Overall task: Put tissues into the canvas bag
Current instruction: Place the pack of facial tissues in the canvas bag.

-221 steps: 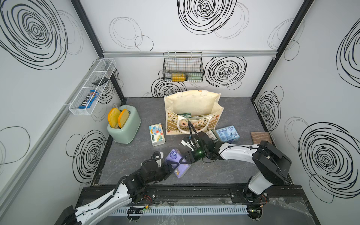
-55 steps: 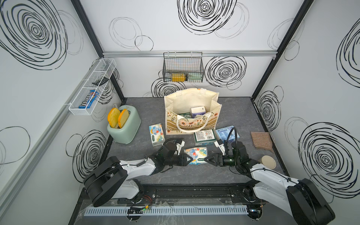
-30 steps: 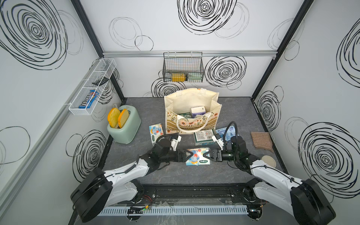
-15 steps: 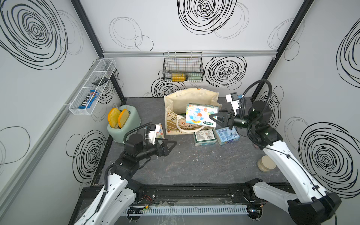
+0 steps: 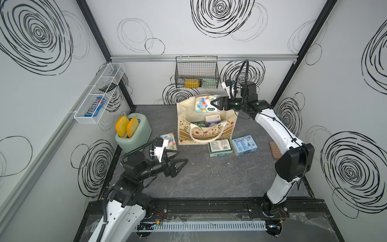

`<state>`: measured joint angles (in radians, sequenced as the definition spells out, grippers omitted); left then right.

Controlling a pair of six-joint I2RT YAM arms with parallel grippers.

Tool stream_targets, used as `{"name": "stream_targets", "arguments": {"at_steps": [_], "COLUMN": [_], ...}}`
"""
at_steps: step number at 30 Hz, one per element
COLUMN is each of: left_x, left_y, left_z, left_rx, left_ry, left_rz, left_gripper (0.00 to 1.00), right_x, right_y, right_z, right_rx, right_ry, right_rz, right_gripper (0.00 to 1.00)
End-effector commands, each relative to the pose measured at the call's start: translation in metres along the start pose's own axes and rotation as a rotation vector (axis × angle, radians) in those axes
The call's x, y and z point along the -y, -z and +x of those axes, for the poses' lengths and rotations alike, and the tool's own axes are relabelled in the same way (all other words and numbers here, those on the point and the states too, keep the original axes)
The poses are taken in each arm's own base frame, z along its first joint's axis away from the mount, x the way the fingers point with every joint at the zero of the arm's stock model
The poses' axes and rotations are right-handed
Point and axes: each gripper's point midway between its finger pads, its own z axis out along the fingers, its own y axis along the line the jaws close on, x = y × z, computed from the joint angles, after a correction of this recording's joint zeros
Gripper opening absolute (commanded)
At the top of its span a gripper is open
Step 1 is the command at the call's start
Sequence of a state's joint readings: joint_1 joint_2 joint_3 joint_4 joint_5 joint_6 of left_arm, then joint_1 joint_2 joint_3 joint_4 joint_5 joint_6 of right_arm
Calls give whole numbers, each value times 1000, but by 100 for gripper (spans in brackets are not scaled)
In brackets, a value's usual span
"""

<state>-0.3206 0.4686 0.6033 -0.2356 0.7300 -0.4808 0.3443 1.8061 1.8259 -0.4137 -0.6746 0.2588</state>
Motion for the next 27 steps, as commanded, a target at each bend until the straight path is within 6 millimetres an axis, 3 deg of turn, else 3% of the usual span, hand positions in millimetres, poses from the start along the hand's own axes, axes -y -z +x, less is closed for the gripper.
{"name": "stream_targets", "arguments": {"at_steps": [1, 2, 9, 15, 17, 19, 22, 27], "left_x": [5, 6, 7, 2, -6, -26, -70, -127], "left_y": [-1, -1, -1, -3, -4, -7, -13, -13], "left_z": [-5, -5, -4, -3, -3, -3, 5, 10], "left_rx": [22, 22, 21, 13, 11, 8, -43, -86], "left_ry": [-36, -37, -39, -25, -13, 25, 116, 250], "left_rz": [30, 31, 34, 14, -21, -115, -307, -472], "left_gripper": [99, 99, 99, 97, 96, 96, 96, 99], "right_x": [-19, -18, -39, -64, -70, -78, -92, -114], "right_y": [8, 9, 60, 112, 129, 142, 148, 149], "right_z": [-12, -12, -40, -30, -14, 10, 59, 139], "right_rx": [-5, -7, 108, 173, 207, 216, 175, 107], "right_ry": [69, 78, 140, 166, 146, 120, 92, 19], "right_rz": [-7, 7, 56, 92, 100, 78, -11, -213], "right_gripper": [92, 98, 97, 97, 97, 97, 97, 97]}}
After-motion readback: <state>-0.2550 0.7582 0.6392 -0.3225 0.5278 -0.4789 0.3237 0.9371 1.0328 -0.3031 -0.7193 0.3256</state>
